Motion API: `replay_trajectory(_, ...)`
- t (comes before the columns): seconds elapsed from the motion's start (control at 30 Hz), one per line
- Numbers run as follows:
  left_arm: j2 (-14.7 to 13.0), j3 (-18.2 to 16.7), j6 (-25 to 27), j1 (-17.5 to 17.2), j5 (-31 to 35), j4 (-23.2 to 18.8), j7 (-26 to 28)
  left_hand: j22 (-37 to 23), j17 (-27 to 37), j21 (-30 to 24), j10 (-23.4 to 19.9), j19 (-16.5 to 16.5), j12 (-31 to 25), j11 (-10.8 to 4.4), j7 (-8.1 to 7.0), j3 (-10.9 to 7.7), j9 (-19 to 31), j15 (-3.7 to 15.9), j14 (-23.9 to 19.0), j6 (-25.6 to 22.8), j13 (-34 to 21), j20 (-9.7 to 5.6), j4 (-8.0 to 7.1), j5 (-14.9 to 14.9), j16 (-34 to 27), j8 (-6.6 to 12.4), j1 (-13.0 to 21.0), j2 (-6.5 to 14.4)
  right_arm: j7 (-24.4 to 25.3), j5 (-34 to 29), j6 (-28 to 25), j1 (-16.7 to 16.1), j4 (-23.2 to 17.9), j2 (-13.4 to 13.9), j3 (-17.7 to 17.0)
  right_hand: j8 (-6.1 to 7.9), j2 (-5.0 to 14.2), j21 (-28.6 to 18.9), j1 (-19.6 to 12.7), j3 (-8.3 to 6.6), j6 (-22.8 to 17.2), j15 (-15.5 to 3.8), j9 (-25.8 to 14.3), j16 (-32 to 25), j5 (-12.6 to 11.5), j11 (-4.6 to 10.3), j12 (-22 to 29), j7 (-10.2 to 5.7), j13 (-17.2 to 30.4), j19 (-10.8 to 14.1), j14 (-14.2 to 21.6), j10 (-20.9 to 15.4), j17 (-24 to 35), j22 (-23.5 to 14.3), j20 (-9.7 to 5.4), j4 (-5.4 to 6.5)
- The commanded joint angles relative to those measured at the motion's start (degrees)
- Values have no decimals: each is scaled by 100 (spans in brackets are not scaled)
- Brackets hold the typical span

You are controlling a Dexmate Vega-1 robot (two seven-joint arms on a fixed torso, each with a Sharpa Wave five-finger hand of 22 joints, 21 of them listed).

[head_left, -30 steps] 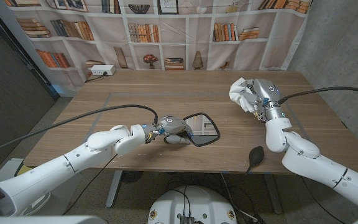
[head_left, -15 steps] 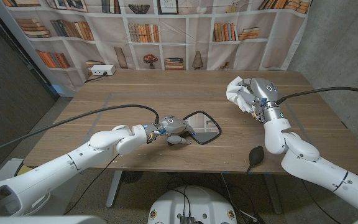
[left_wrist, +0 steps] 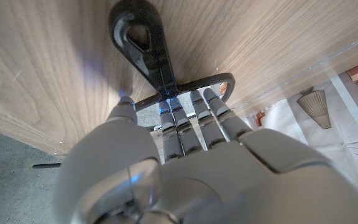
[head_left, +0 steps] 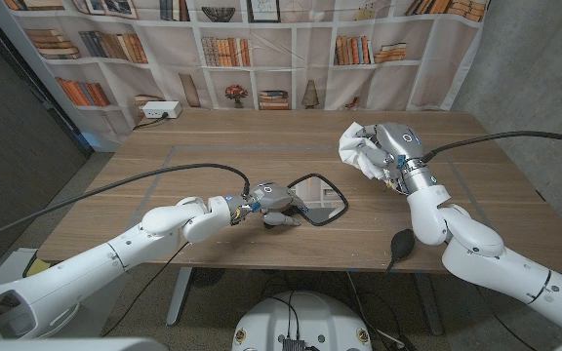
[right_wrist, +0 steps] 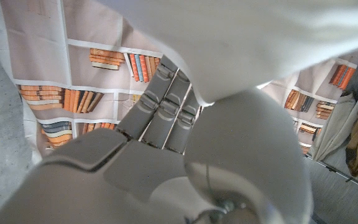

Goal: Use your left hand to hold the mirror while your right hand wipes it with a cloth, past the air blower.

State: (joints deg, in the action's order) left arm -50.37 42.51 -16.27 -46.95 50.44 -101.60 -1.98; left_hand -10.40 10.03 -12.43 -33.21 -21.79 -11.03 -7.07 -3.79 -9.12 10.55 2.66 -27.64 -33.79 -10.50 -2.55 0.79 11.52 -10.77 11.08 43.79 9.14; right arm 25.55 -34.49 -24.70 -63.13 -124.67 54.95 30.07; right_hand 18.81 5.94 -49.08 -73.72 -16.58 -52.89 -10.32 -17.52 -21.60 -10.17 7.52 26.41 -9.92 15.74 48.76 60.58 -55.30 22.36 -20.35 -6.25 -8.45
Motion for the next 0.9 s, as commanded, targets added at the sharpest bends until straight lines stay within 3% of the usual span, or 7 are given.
replay_trajectory(0.03, 77, 65, -155, 91, -244, 253, -35, -7, 14, -11, -61, -58, -23, 41, -2, -37, 17, 478, -42, -53, -23, -167, 1, 12, 0, 57, -5, -30, -861, -161, 208, 149, -231, 61, 60, -2, 128, -40, -118, 11, -52, -282, -15, 7, -31, 241, 129, 3, 619, -32, 14, -264, 23, -11, -696, 7)
replay_trajectory(0.33, 71, 80, -220, 151, -255, 309, -7, -6, 14, -9, -58, -65, -18, 27, 1, -51, 17, 474, -40, -55, -23, -170, 4, 12, 4, 53, -4, -36, -1316, -266, 384, 272, -269, 24, 171, -6, 126, -65, -121, 15, -59, -277, -14, 19, -33, 239, 132, 11, 641, -50, 9, -263, 33, -11, -698, 6)
replay_trajectory(0.6, 46, 72, -220, 178, -256, 268, -64, -5, 13, -2, -67, -59, -18, 40, 7, -66, 17, 480, -41, -54, -23, -164, 6, 13, 6, 48, -4, -38, -1575, -411, 792, 438, -60, -40, 344, -2, 133, -119, -108, 25, -110, -276, -2, 49, -38, 234, 122, 35, 613, -52, 17, -319, 22, -9, -697, 17)
replay_trajectory(0.9, 24, 44, -180, 177, -222, 168, -124, -4, 13, 2, -55, -58, -11, 30, 9, -80, 17, 482, -42, -49, -23, -163, 6, 14, 8, 42, -6, -42, -2074, -1236, 870, 650, 188, -118, 777, -12, 121, -159, -102, 33, -128, -262, 12, 78, -43, 237, 110, 53, 590, -48, 32, -358, 3, 2, -701, 16)
